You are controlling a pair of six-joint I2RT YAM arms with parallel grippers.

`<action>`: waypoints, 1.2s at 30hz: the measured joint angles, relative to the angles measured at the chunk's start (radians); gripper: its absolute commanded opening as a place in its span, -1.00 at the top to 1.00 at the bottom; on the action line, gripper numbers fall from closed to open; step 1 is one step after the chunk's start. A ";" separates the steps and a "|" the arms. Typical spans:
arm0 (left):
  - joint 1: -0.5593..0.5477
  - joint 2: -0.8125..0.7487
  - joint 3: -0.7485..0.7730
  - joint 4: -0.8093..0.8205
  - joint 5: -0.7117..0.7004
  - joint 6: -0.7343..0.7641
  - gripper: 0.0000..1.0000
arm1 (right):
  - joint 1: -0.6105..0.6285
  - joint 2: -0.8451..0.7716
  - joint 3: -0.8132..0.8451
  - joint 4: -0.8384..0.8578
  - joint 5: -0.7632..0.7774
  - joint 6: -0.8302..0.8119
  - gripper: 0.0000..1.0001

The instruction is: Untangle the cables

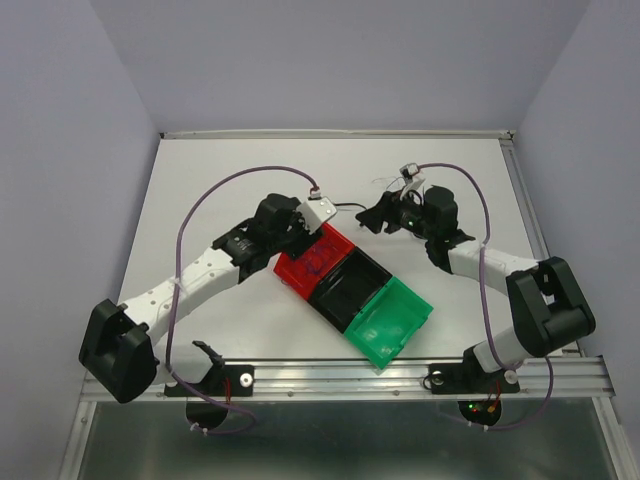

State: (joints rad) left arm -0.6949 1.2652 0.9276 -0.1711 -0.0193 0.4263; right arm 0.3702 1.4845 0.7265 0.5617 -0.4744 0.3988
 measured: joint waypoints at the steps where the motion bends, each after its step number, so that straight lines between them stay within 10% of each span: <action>1: 0.012 -0.010 0.000 -0.003 0.003 0.003 -0.29 | 0.000 0.004 0.000 0.002 -0.003 0.000 -0.28; 27: 0.147 -0.074 -0.009 0.219 0.118 -0.065 -0.23 | 0.043 0.400 0.401 -0.311 0.395 -0.011 -0.34; 30: 0.147 -0.102 -0.026 0.238 0.123 -0.075 -0.23 | 0.052 0.442 0.447 -0.346 0.412 -0.015 -0.07; 33: 0.147 -0.110 -0.040 0.249 0.125 -0.078 -0.23 | 0.063 0.469 0.477 -0.387 0.421 -0.024 0.80; 36: 0.147 -0.110 -0.052 0.253 0.124 -0.080 -0.22 | 0.070 0.470 0.481 -0.417 0.425 -0.026 0.99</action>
State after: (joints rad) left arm -0.5476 1.1553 0.8753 0.0822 0.1047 0.3458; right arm 0.4404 1.9545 1.2076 0.1448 -0.0490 0.3729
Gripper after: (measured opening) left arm 0.611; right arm 0.070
